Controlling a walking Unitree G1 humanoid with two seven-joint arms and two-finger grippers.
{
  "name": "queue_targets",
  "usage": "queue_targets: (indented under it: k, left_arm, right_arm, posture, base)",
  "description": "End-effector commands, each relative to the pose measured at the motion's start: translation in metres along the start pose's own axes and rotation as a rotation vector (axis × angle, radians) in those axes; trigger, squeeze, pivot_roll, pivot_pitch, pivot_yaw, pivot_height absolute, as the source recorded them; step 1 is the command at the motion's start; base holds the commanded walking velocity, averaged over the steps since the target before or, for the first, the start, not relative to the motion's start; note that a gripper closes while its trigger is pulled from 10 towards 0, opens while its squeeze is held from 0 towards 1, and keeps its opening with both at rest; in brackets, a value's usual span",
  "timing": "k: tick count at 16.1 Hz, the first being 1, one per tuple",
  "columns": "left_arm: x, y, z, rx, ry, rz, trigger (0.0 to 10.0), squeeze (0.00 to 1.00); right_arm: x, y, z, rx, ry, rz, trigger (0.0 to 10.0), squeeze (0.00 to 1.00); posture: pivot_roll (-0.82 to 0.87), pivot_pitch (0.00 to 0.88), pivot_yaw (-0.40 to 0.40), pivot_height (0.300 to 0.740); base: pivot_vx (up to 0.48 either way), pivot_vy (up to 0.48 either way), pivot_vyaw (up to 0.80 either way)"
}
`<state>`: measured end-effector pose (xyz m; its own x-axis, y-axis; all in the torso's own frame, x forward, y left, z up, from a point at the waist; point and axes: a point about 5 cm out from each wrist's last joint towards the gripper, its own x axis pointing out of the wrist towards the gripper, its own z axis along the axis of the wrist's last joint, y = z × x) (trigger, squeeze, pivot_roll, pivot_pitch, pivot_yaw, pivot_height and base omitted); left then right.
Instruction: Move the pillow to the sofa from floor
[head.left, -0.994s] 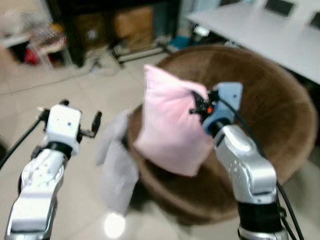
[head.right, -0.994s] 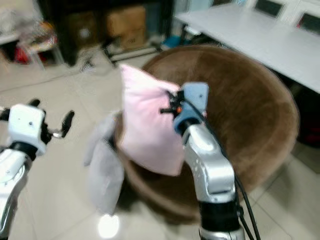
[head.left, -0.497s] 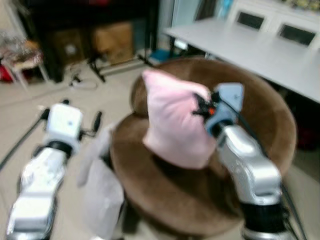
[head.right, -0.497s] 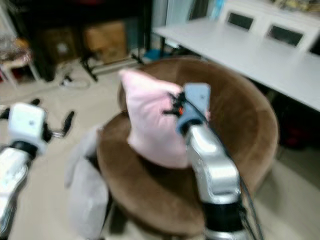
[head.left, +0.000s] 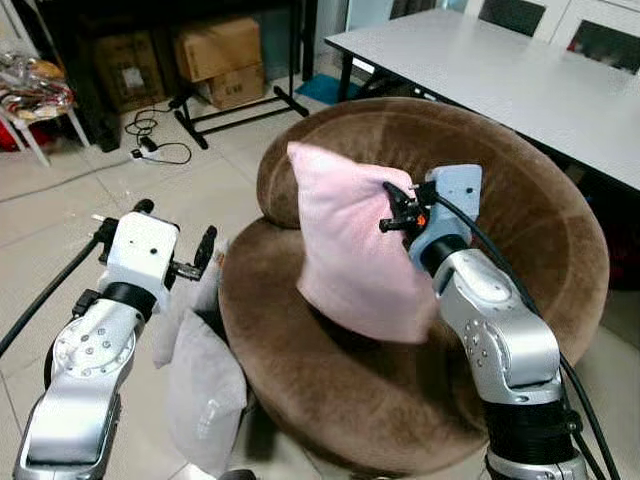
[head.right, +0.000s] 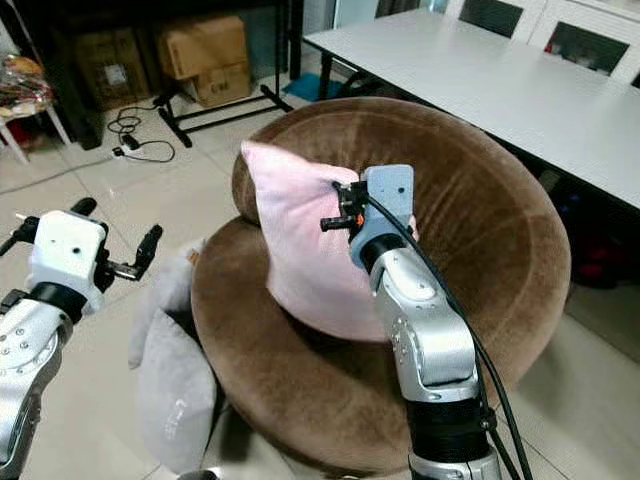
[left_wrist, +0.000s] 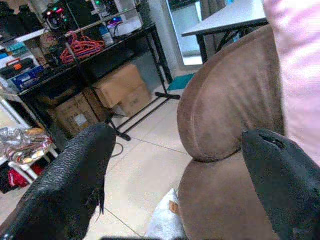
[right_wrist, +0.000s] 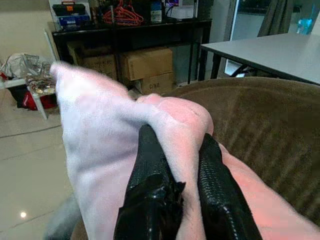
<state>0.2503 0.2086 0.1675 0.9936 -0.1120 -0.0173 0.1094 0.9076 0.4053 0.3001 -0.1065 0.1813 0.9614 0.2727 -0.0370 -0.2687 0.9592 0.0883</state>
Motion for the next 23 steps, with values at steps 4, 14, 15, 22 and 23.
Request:
queue_targets:
  k: [4,14,15,22,23]
  left_arm:
    - [-0.003,-0.004,-0.004,0.03,0.021,-0.066,10.0,0.0]
    - [-0.026,-0.013,-0.016,0.125,0.117,-0.351,10.0,0.0]
    - [-0.027,-0.013,-0.017,0.128,0.125,-0.361,10.0,0.0]
    - [-0.038,-0.011,-0.016,0.13,0.148,-0.391,10.0,0.0]
    - [-0.039,-0.01,-0.015,0.13,0.15,-0.392,10.0,0.0]
  right_arm:
    - [0.004,0.005,0.015,-0.021,-0.032,0.023,10.0,0.0]
    - [0.087,-0.013,0.016,0.43,0.226,-0.268,10.0,0.0]
    - [0.091,-0.033,0.014,0.427,0.233,-0.394,10.0,0.0]
    - [0.085,-0.081,-0.011,0.449,0.282,-0.707,10.0,0.0]
    - [0.082,-0.082,-0.023,0.491,0.304,-0.703,10.0,0.0]
  posture:
    - [0.02,0.0,-0.051,0.74]
    - [0.07,0.0,-0.064,0.74]
    - [0.07,0.0,-0.063,0.74]
    - [0.09,0.0,-0.063,0.74]
    - [0.1,0.0,-0.064,0.74]
  base:
    - [0.0,0.0,0.0]
    - [0.0,0.0,0.0]
    - [0.0,0.0,0.0]
    - [0.0,0.0,0.0]
    - [0.0,0.0,0.0]
